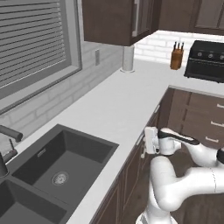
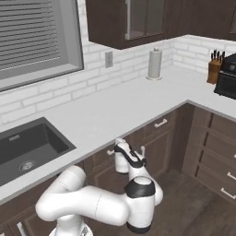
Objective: Take a straw from the drawer in front and place it inside the glass cup on the dining counter.
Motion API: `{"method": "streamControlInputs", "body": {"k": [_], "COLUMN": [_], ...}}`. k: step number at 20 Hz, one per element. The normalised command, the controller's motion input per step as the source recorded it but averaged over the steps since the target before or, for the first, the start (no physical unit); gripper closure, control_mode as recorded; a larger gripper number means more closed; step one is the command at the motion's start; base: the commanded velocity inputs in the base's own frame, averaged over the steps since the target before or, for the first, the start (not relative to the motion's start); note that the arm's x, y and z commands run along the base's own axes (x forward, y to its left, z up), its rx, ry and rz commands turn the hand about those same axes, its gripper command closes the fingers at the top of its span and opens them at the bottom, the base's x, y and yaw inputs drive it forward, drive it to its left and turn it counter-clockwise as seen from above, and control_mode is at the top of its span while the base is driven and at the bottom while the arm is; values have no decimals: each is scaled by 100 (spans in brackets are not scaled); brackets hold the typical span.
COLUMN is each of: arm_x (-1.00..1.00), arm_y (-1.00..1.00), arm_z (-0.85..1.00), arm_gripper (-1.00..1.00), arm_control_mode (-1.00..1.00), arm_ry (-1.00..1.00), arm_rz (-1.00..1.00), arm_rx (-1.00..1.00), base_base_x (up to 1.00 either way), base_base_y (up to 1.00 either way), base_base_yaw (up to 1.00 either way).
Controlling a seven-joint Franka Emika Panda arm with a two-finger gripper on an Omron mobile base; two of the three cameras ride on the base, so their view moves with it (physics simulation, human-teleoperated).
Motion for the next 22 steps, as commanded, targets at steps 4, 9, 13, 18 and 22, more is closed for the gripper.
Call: {"method": "streamControlInputs", "body": {"k": [4,9,13,18,22], "arm_x": [61,39,23,13,65], "arm_y": [0,-11,-14,-20,0], "arm_z": [-33,-76,-66,-43,-17], "arm_gripper": [-100,-100,-100,-100,-100], "arm_control_mode": [-100,-100,-100,-100,-100], "arm_ry": [16,8,6,2,1], "arm_rz": [0,6,12,16,9], "arm_rx": [0,5,13,17,10], "base_base_x": [0,0,0,0,0], "base_base_y": [0,0,0,0,0], "base_base_yaw": [0,0,0,0,0]}}
